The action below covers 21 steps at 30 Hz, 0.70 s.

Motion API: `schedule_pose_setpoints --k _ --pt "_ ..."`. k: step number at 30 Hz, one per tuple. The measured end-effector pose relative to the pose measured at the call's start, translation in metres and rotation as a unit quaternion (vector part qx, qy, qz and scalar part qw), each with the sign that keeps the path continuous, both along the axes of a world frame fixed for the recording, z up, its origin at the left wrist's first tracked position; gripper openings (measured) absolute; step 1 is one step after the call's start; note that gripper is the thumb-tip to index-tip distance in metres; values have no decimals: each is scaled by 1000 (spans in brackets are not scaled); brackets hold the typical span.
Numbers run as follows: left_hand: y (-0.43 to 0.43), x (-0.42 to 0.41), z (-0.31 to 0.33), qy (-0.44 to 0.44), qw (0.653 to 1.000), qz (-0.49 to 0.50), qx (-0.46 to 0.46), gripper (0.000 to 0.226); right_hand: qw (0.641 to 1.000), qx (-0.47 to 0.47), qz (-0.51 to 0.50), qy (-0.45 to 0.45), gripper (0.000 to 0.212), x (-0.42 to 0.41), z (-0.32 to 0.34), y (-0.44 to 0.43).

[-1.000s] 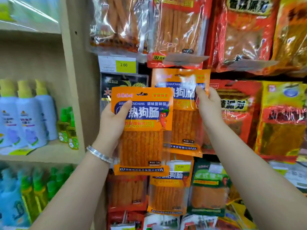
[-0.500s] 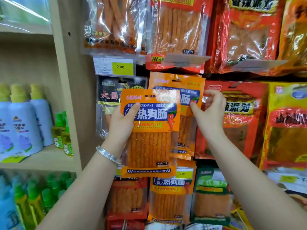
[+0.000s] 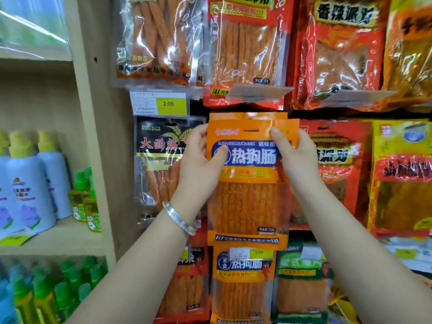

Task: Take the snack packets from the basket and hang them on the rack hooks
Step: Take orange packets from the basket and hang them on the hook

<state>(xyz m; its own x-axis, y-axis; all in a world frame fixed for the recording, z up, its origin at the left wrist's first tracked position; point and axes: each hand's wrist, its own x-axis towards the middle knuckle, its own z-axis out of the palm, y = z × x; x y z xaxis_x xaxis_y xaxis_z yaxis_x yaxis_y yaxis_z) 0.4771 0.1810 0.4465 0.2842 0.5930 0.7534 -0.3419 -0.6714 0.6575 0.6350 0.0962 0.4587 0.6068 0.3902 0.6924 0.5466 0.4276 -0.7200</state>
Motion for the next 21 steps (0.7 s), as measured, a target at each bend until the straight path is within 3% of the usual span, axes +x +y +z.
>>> schedule_pose_setpoints --k 3,6,12,18,21 --pt "0 0 11 40 993 59 99 56 999 20 -30 -18 8 2 10 -2" --pt "-6 4 21 81 980 80 166 62 998 23 -43 -36 9 3 22 1" --pt "-7 8 24 96 977 105 158 67 996 -10 -66 -52 14 5 33 10" --pt "-6 12 19 92 983 80 140 70 995 -29 -85 -45 15 19 26 18" --pt "-2 15 11 90 984 59 142 71 992 -20 -114 -58 26 27 16 20"
